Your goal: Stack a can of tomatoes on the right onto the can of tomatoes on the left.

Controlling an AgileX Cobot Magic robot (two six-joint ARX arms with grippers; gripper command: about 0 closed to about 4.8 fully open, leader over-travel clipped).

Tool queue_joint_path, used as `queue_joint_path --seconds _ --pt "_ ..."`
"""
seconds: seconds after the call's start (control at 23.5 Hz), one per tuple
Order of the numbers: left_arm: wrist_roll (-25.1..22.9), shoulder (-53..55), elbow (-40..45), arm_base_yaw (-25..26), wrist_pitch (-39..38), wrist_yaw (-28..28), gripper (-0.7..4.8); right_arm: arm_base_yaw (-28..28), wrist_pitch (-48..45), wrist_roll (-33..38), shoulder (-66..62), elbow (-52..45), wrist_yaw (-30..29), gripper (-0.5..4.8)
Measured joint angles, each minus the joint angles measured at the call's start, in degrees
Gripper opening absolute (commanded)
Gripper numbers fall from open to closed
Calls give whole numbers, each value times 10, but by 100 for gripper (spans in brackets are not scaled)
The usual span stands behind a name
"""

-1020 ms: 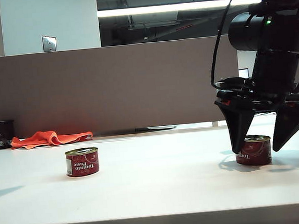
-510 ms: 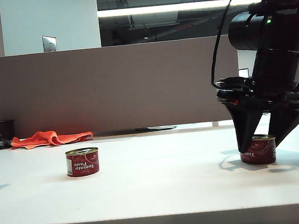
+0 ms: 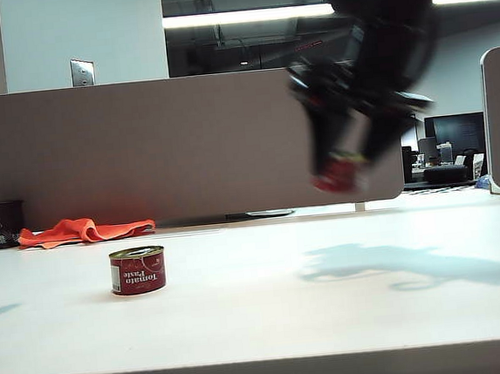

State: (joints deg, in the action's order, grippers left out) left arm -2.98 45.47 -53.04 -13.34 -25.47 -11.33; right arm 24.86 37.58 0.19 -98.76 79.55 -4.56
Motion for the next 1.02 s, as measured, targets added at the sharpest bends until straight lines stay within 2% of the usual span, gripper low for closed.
queue_joint_path --seconds 0.34,0.51,0.77,1.02 --pt "0 0 0 0 0 0 -4 131 -52 0 -19 65 29 259" --pt "0 0 0 0 0 0 -4 181 -30 0 -129 187 31 259" --pt "0 0 0 0 -1 0 -3 191 67 -2 -247 337 30 255" --pt "0 0 0 0 -5 0 -4 192 93 -2 -267 354 13 255"
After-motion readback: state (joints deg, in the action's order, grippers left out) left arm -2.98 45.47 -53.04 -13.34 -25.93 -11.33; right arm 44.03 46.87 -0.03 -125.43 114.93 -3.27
